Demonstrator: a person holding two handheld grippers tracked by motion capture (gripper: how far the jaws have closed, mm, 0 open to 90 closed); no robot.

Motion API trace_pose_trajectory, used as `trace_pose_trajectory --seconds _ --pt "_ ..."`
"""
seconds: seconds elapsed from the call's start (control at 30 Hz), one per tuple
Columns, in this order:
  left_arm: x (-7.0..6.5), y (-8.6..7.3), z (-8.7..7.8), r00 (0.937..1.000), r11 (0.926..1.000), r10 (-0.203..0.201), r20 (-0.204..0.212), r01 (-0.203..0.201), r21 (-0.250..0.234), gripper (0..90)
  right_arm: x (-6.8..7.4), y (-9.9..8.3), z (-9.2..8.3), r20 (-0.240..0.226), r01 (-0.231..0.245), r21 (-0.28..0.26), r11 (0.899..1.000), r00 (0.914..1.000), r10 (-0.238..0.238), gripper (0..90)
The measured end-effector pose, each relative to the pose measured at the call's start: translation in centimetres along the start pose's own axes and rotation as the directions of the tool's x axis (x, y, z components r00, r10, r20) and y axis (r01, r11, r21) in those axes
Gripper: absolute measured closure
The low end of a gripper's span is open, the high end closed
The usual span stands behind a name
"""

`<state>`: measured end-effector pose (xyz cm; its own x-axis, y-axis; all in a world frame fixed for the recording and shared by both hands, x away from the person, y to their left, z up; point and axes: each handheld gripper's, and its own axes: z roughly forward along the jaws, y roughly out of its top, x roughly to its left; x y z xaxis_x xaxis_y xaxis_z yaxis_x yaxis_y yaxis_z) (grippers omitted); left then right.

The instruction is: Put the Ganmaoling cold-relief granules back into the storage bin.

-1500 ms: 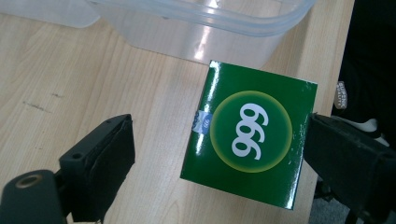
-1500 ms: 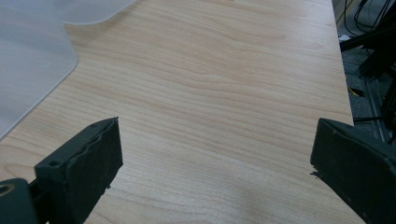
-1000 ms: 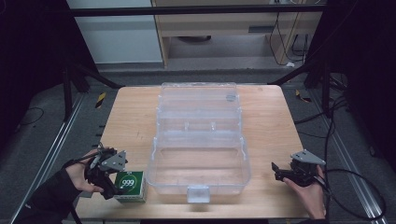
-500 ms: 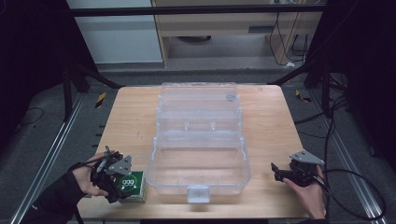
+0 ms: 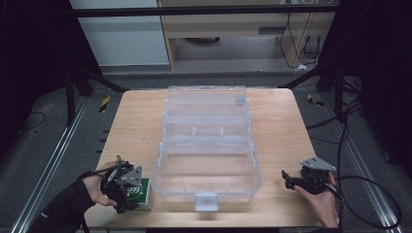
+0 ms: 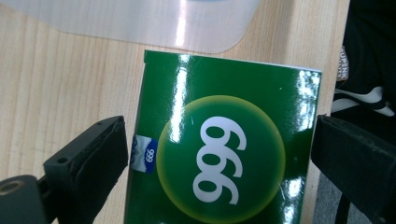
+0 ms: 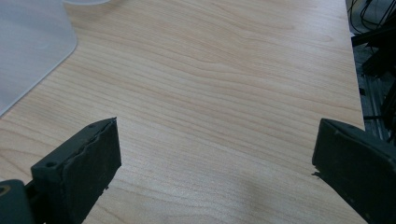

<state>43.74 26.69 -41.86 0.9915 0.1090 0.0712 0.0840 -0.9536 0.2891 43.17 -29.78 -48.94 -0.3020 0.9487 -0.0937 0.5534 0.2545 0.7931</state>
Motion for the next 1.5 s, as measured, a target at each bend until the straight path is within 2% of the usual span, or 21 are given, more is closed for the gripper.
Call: trace_pose_trajectory --seconds 0.27,0.47,0.9,1.0,1.23,1.5 --pt "0.2 -0.3 1.1 0.9997 0.9999 -0.016 0.017 0.016 -0.002 4.5 0.0 -0.1 0.2 -0.004 0.01 0.006 1.0 0.9999 -0.01 1.6" --pt "0.3 -0.5 2.1 0.9994 0.9997 -0.016 0.031 0.015 0.018 6.9 0.1 -0.1 0.3 -0.006 0.012 0.013 1.0 0.9999 -0.012 1.6" --pt "0.3 -0.6 1.6 0.9987 0.9997 -0.025 0.044 0.025 0.005 14.0 0.1 -0.1 0.3 -0.009 0.015 0.019 1.0 0.9999 -0.015 1.6" --pt "0.3 -0.7 1.2 0.9987 0.9993 -0.034 0.039 0.035 -0.012 14.2 0.1 -0.1 0.3 -0.009 0.017 0.016 1.0 0.9998 -0.017 1.6" --pt "0.5 -0.5 -1.2 0.9991 0.998 -0.041 0.008 0.041 -0.048 14.3 0.1 -0.1 0.3 -0.01 0.017 0.017 1.0 0.9998 -0.016 1.6" --pt "0.6 0.1 -3.6 0.9987 0.9959 -0.05 -0.008 0.05 -0.075 14.3 0.1 -0.1 0.2 -0.011 0.013 0.019 1.0 0.9999 -0.013 1.6"
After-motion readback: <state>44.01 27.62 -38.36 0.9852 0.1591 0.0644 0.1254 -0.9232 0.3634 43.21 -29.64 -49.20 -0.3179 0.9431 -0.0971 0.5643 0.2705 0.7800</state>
